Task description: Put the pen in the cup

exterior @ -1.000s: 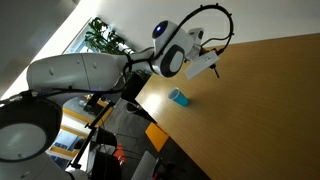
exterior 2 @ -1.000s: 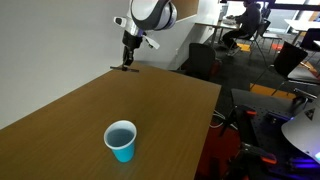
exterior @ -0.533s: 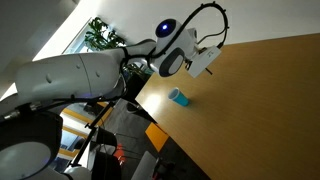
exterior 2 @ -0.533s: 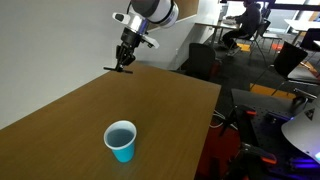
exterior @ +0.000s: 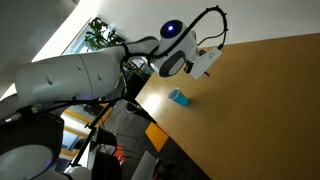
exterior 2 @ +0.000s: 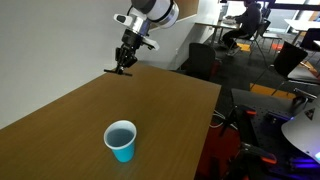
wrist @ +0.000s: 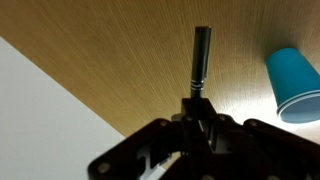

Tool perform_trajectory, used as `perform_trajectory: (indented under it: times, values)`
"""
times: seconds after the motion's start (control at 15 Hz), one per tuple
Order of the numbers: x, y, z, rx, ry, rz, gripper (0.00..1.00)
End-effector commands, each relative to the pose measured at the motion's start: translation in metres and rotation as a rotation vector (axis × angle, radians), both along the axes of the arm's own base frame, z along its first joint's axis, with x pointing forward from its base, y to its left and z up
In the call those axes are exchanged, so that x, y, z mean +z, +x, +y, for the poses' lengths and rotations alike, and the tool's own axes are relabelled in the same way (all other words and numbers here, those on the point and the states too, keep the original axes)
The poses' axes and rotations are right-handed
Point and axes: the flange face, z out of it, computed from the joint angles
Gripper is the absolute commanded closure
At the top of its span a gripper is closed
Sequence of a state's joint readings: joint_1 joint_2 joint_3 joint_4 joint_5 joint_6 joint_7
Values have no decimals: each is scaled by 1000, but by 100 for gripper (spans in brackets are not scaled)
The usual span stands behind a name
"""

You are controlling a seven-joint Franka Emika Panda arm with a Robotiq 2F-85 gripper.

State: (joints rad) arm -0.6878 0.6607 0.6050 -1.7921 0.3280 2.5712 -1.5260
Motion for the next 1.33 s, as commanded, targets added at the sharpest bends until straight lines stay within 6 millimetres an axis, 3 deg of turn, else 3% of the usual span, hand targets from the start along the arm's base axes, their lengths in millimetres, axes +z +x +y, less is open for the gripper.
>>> perform_trajectory:
  times: [0.0,0.47,1.0,1.27]
  values:
    - [5,6,16,55,36,-46,97]
    - [29,13,69,322,128,-193,97]
    - [50,11,106,610,265,-238,97]
    - [50,10,127,756,333,-275,97]
